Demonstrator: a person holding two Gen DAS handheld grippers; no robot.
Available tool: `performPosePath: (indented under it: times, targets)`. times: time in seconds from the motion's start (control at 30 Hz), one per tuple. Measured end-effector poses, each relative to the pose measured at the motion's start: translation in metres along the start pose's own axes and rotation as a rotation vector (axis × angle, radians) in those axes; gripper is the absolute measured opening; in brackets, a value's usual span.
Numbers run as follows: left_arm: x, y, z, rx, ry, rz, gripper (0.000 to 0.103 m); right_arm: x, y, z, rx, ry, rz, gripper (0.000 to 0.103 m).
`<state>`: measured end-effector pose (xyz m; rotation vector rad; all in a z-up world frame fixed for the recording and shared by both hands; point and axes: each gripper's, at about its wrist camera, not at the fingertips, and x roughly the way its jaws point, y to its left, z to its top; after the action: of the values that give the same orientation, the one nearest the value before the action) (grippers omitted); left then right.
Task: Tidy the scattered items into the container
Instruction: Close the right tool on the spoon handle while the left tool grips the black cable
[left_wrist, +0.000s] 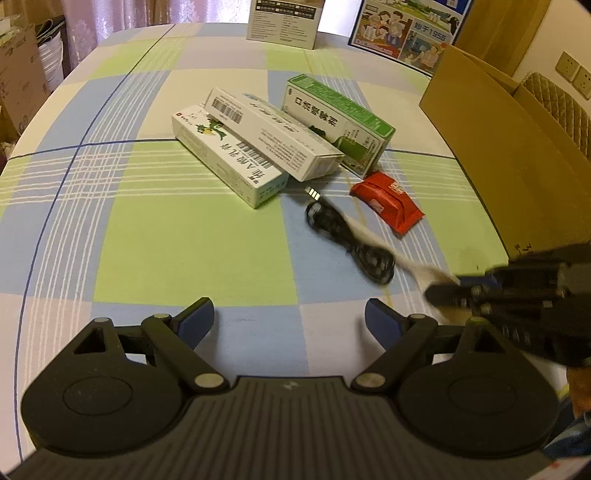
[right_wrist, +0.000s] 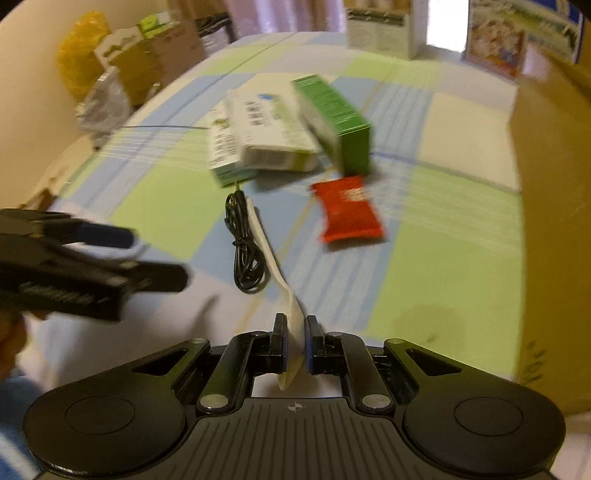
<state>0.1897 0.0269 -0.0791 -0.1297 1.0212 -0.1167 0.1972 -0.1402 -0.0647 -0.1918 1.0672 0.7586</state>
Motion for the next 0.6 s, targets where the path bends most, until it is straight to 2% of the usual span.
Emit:
performPosePath:
  times: [0.07, 0.23, 0.43, 0.53, 0.6]
  targets:
    - [0.0, 0.002, 0.0, -0.007, -0.001, -0.001, 0.081, -0.002, -0.002, -0.002, 0.033, -0.011, 0.01, 0.005]
    - [0.005, 0.004, 0.005, -0.035, 0.0, -0.031, 0.075, -0.008, -0.02, -0.004, 0.117, -0.066, -0.073, 0.005]
    - [0.023, -0.007, 0.023, -0.051, -0.014, -0.101, 0.066, -0.011, -0.027, -0.005, 0.135, -0.114, -0.121, 0.005]
    - [0.036, -0.017, 0.031, -0.013, -0.012, -0.089, 0.061, -0.01, -0.029, -0.006, 0.139, -0.118, -0.127, 0.005]
    - [0.041, -0.023, 0.036, 0.022, -0.009, -0.062, 0.051, -0.01, -0.028, -0.006, 0.142, -0.122, -0.13, 0.005]
